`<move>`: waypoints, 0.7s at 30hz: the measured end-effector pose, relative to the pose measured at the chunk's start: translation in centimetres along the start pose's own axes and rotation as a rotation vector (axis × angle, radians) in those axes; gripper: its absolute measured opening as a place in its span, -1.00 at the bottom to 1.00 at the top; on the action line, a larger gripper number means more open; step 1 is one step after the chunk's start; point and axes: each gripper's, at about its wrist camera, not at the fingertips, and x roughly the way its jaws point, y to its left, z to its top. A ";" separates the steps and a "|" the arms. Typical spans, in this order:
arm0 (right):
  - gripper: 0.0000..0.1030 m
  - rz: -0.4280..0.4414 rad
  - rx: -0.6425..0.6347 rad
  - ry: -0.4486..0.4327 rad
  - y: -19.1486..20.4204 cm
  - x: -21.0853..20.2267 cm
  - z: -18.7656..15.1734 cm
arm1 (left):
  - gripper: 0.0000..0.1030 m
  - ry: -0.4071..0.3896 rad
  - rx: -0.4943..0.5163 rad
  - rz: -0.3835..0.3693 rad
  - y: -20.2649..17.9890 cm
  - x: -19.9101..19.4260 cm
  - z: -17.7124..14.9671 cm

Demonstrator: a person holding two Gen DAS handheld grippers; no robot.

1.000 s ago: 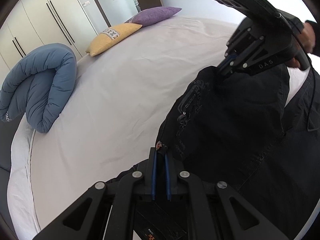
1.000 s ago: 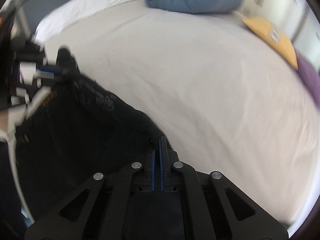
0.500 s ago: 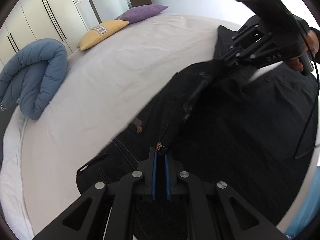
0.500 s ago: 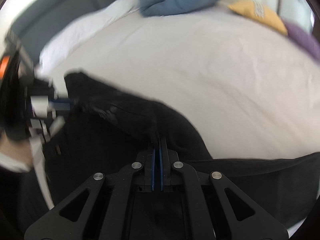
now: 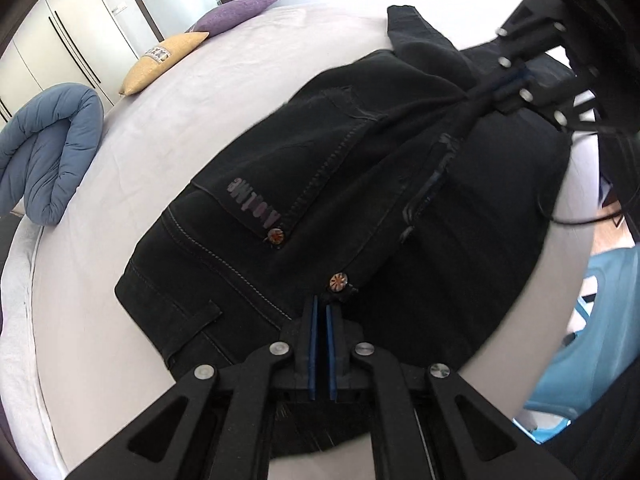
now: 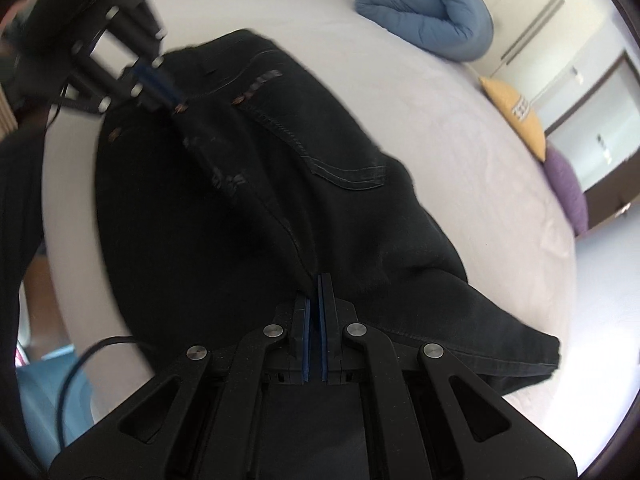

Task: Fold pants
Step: 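Lift the waistband with both grippers and fold the jeans in half lengthwise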

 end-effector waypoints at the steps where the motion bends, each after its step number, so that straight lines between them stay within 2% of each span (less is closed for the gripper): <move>1: -0.96 -0.008 -0.020 0.004 1.3 0.1 0.1 | -0.93 0.006 0.009 0.004 -0.2 -0.1 -0.4; 8: -0.96 -0.076 -0.194 0.035 10.2 1.9 0.4 | -0.93 0.039 0.070 0.022 -0.8 -0.1 -2.1; 11: -0.96 -0.087 -0.222 0.040 11.7 2.3 -0.1 | -0.93 0.044 0.073 0.024 -0.7 -0.1 -2.8; 12: -0.96 -0.085 -0.220 0.040 11.6 1.8 -1.1 | -0.93 0.044 0.069 0.024 -0.5 -0.1 -2.9; 16: -0.96 -0.100 -0.223 0.049 12.7 2.2 -1.2 | -0.93 0.049 0.070 0.028 -0.4 0.5 -3.2; 19: -0.96 -0.111 -0.228 0.049 13.8 1.3 -2.8 | -0.93 0.040 0.061 0.030 -0.3 0.3 -3.9; 21: -0.96 -0.108 -0.224 0.043 13.0 0.0 -3.9 | -0.93 0.041 0.059 0.032 -0.9 0.3 -3.8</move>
